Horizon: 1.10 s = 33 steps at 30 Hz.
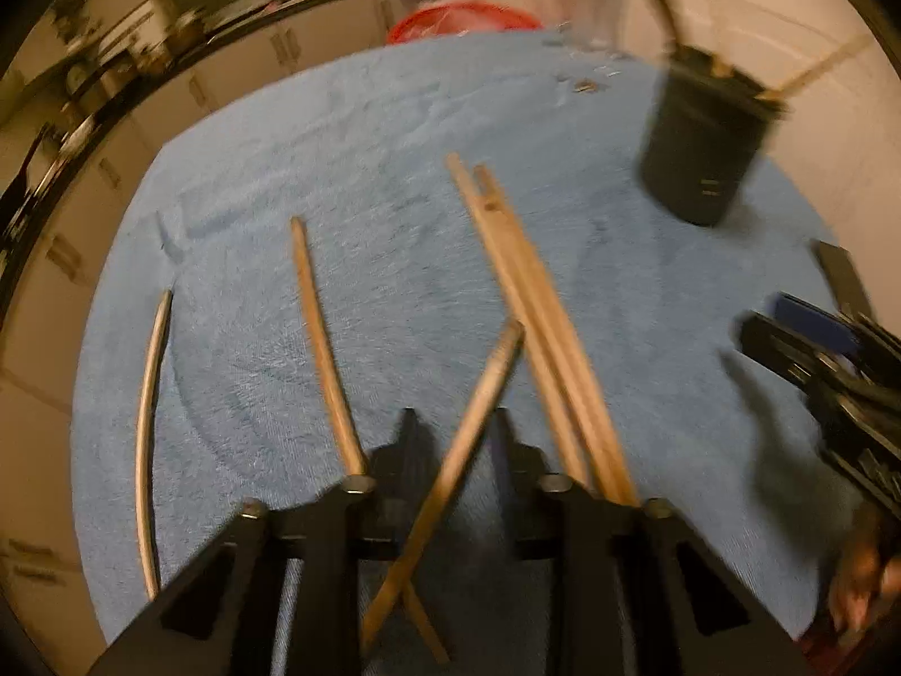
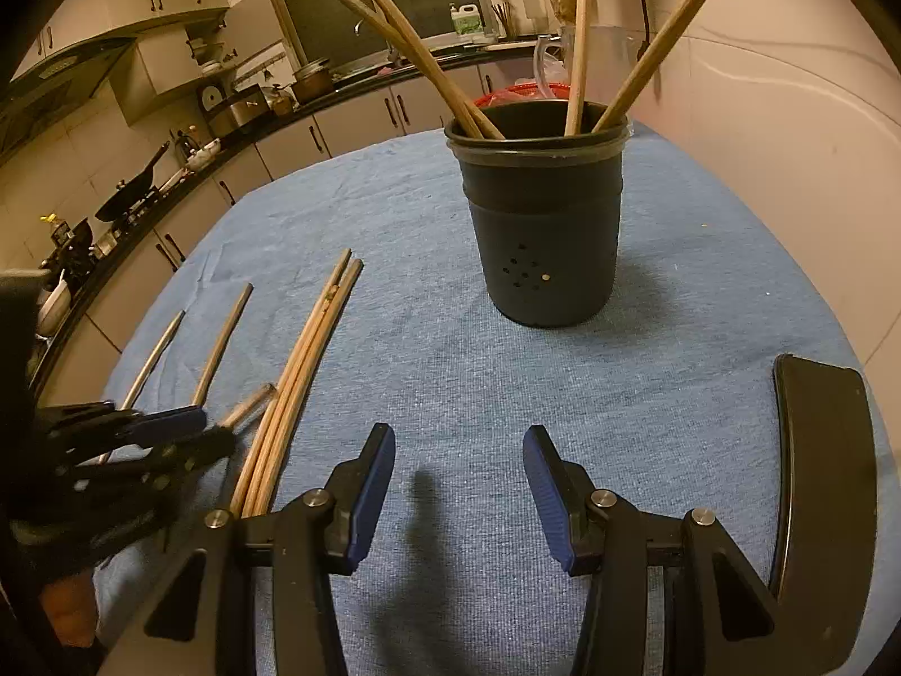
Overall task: Organize utensils
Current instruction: 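Move both open tools back down to the chopsticks on the towel, then close the left tool on a chopstick while the right tool grasps another chopstick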
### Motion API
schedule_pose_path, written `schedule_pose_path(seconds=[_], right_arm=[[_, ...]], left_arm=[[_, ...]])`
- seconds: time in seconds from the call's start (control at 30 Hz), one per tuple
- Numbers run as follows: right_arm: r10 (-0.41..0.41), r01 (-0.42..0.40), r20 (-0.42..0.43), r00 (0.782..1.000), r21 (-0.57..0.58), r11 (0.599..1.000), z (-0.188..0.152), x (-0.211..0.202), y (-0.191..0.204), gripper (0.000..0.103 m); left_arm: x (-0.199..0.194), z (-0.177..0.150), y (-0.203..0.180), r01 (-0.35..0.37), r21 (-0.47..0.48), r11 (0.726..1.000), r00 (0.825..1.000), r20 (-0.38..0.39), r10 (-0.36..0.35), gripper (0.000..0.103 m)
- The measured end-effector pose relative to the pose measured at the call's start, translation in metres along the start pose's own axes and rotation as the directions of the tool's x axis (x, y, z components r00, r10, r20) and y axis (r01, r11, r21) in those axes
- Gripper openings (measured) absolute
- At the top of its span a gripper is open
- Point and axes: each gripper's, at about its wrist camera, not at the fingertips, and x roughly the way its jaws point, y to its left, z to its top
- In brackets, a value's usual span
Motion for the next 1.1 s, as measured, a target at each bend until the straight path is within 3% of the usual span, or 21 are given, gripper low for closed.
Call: schedule_pose_path(seconds=[0.07, 0.2, 0.27, 0.4, 0.47, 0.57, 0.7, 0.87, 0.97, 1.1], right_arm=[[0.008, -0.008, -0.004, 1.0, -0.005, 1.0, 0.004, 0.0, 0.004, 0.051], [0.034, -0.034, -0.013, 0.999, -0.033, 0.999, 0.015, -0.002, 0.016, 0.049], [0.048, -0.049, -0.026, 0.999, -0.064, 0.997, 0.026, 0.001, 0.029, 0.038], [0.074, -0.084, -0.083, 0.994, -0.113, 0.99, 0.05, 0.017, 0.058, 0.033], [0.084, -0.098, -0.13, 0.988, -0.099, 0.99, 0.059, 0.033, 0.065, 0.026], [0.057, -0.076, -0.192, 0.98, -0.095, 0.993, 0.069, 0.06, 0.074, 0.022], [0.005, -0.038, -0.236, 0.972, -0.138, 0.99, 0.067, 0.082, 0.087, 0.019], [-0.054, 0.004, -0.207, 0.977, -0.234, 0.972, 0.063, 0.084, 0.101, 0.018], [-0.139, 0.075, -0.215, 0.967, -0.278, 0.958, 0.059, 0.083, 0.097, 0.016], [-0.114, 0.047, -0.263, 0.958, -0.246, 0.968, 0.054, 0.078, 0.083, 0.016]], left_arm=[[0.003, 0.006, 0.007, -0.03, -0.057, 0.998, 1.0, 0.0, 0.03, 0.008], [0.0, 0.004, 0.033, -0.006, -0.166, 0.986, 1.0, 0.014, 0.008, 0.007], [-0.007, 0.0, 0.053, 0.023, -0.234, 0.972, 0.999, 0.035, -0.015, 0.007], [-0.02, -0.008, 0.085, 0.033, -0.308, 0.951, 0.997, 0.073, -0.011, 0.007], [-0.022, -0.014, 0.1, 0.032, -0.337, 0.941, 0.997, 0.08, -0.006, 0.007], [-0.021, -0.024, 0.123, 0.04, -0.378, 0.925, 0.997, 0.079, -0.011, 0.007], [-0.018, -0.033, 0.132, 0.064, -0.389, 0.919, 0.996, 0.086, -0.033, 0.007], [-0.015, -0.039, 0.136, 0.092, -0.389, 0.917, 0.994, 0.097, -0.059, 0.007], [-0.009, -0.036, 0.136, 0.101, -0.39, 0.915, 0.993, 0.1, -0.067, 0.007], [-0.003, -0.035, 0.134, 0.104, -0.384, 0.917, 0.992, 0.102, -0.07, 0.007]])
